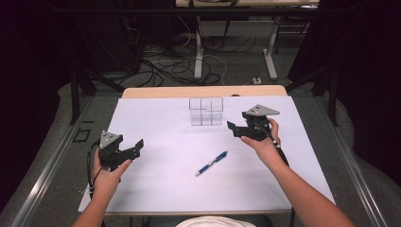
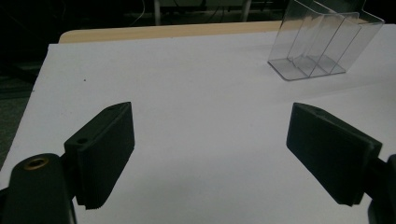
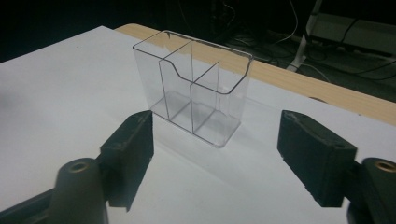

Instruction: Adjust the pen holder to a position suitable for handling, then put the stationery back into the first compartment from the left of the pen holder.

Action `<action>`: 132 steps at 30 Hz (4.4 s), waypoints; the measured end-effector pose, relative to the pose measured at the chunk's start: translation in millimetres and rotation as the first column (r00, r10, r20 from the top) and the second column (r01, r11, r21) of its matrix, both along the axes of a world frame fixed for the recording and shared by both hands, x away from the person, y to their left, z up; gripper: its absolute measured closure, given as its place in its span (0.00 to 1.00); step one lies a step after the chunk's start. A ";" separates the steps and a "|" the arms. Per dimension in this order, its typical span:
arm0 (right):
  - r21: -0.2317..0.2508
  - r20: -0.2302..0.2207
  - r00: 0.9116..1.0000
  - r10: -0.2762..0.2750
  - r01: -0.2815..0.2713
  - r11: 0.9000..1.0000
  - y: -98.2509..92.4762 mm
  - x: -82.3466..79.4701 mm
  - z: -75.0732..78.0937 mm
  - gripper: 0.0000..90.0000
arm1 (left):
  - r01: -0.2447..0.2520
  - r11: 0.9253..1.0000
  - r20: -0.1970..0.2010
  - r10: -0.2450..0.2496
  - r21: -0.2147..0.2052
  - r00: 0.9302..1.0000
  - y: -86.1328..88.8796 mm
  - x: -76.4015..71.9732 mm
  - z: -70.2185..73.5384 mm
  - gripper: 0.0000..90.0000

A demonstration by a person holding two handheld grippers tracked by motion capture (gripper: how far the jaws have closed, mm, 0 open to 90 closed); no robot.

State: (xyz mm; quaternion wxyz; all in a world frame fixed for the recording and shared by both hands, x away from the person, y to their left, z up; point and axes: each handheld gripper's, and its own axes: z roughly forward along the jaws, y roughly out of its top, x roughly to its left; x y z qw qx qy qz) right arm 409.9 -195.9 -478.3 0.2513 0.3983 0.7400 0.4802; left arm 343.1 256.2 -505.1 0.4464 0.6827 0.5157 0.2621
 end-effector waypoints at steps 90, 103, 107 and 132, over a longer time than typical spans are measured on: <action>-0.120 -0.030 0.995 -0.100 0.096 0.988 -58.5 -43.3 -24.3 0.00 | 0.402 0.910 -0.192 -0.379 0.100 0.905 -137.0 31.2 22.8 0.41; -0.129 -0.055 0.995 -0.081 0.073 0.989 -55.5 -42.5 -28.8 0.00 | 0.453 0.884 -0.246 -0.418 0.110 0.875 -161.3 35.9 18.5 0.48; -0.130 -0.061 0.994 -0.085 0.077 0.988 -54.7 -42.2 -30.0 0.00 | 0.478 0.867 -0.285 -0.428 0.138 0.858 -167.0 37.8 16.8 0.51; -0.148 -0.075 0.994 -0.079 0.067 0.987 -55.4 -40.7 -33.3 0.00 | 0.594 0.777 -0.485 -0.446 0.206 0.752 -207.3 42.2 -0.6 0.67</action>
